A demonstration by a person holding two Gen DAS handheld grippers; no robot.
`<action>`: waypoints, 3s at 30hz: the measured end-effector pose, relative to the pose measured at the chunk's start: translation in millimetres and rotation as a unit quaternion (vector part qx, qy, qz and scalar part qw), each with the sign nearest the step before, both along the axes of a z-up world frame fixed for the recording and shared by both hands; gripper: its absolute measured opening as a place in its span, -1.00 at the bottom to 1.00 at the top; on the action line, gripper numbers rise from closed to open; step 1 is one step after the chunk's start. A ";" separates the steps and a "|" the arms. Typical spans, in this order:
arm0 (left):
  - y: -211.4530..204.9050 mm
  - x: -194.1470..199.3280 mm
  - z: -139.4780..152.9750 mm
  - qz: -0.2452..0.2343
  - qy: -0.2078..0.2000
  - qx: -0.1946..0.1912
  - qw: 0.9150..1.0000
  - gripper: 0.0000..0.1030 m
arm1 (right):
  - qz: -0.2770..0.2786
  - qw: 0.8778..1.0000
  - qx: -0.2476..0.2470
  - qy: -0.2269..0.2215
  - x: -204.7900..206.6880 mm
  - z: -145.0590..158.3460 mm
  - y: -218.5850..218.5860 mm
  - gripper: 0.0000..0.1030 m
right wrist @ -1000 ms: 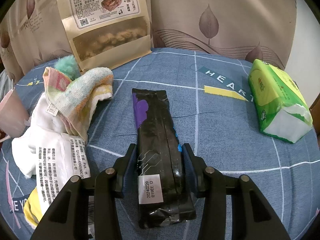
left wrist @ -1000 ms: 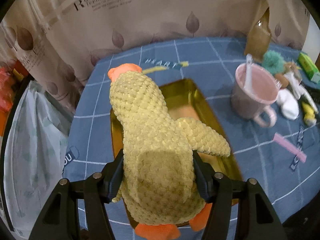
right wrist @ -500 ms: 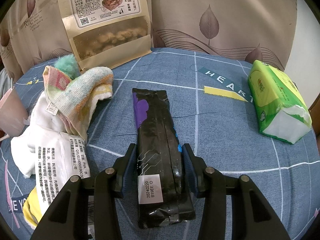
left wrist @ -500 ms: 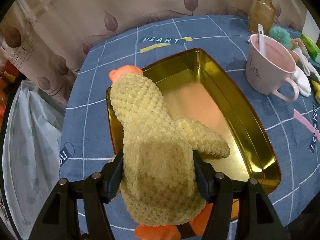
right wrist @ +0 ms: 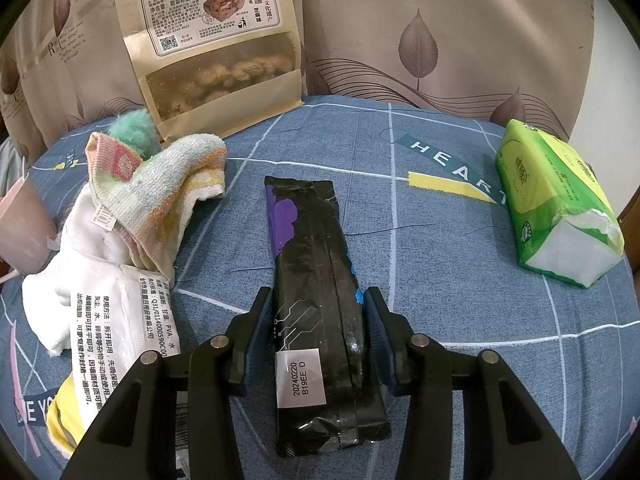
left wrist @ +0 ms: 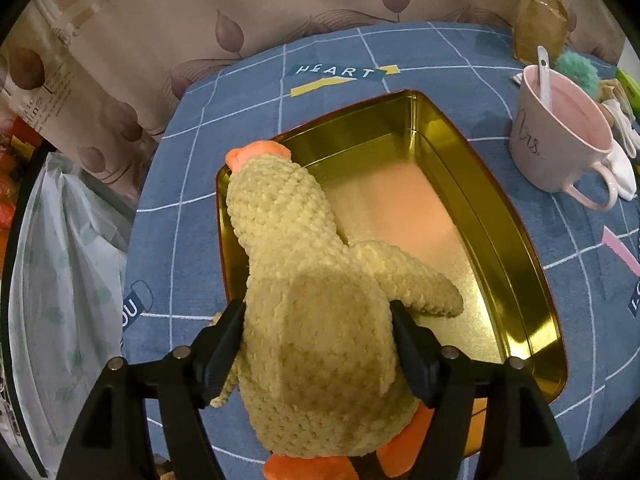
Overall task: Organize soft objects
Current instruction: 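Carry the duck into the gold tray and open the left tool while the right holds the packet, then lower the black packet into the gold tray beside the duck, open right tool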
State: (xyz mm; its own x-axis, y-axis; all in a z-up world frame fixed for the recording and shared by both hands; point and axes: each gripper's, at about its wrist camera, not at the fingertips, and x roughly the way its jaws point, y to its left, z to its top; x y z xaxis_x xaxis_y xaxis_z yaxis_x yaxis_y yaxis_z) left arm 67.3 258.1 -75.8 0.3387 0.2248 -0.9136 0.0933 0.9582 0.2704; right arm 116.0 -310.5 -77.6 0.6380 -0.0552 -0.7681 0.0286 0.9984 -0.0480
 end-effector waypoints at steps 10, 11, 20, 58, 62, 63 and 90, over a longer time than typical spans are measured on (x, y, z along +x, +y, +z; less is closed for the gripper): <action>-0.4 -4.4 15.0 -0.002 -0.011 0.002 1.000 0.41 | 0.000 1.000 0.000 0.000 -0.1 -0.1 -0.6 -0.17; 0.5 -5.1 16.9 0.000 -0.013 0.002 1.000 0.41 | 0.000 1.000 0.000 0.000 0.2 -0.2 -0.5 -0.17; 6.3 -31.8 57.0 0.021 -0.077 -0.016 0.997 0.41 | 0.001 1.000 -0.001 0.000 0.2 -0.4 -0.7 -0.17; 31.2 -93.1 61.0 0.185 -0.191 -0.058 0.962 0.41 | 0.011 0.999 0.042 -0.021 -50.2 102.3 127.7 -0.33; 33.9 -98.1 60.6 0.183 -0.191 -0.067 0.962 0.41 | 0.062 0.997 0.049 -0.020 -52.8 111.8 180.6 -0.33; 35.1 -99.5 60.8 0.184 -0.192 -0.071 0.961 0.41 | 0.073 0.996 0.053 -0.018 -53.4 112.1 192.7 -0.33; 69.8 -123.6 72.9 0.221 -0.209 -0.128 0.944 0.41 | 0.140 0.987 0.038 0.071 -18.7 45.0 425.5 -0.33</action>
